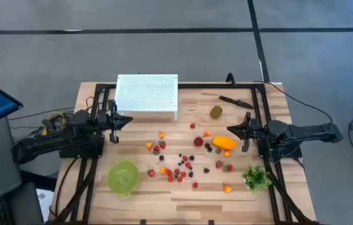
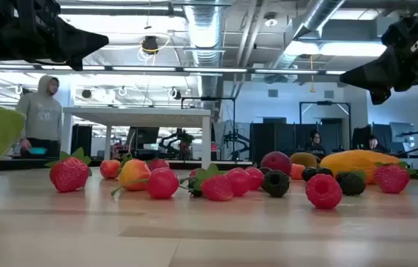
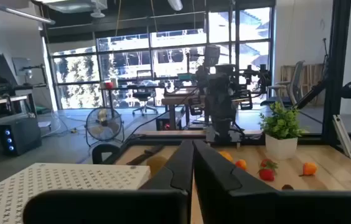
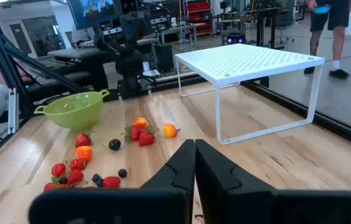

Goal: Pick & Place Fruit

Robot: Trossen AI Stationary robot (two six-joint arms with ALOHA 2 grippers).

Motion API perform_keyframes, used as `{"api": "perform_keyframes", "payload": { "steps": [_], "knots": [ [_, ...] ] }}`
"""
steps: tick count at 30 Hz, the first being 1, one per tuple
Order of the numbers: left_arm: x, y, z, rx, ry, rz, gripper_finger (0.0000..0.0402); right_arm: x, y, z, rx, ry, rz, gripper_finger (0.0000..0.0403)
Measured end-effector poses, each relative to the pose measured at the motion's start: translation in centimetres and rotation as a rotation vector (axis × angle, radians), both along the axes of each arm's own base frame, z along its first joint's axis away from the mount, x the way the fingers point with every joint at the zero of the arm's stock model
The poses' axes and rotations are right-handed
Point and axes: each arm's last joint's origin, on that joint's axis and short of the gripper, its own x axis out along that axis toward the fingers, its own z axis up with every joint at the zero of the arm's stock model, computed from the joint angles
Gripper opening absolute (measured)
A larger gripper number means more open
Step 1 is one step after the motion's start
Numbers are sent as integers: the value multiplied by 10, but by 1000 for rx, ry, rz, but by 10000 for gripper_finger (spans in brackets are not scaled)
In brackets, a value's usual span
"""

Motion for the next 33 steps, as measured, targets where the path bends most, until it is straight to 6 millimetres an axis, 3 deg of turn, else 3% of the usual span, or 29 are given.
{"api": "perform_keyframes", "payload": {
  "steps": [33],
  "knots": [
    [0, 0, 1, 5, -12, 0, 8, 0, 0, 0, 0, 0, 0, 6]
  ]
}}
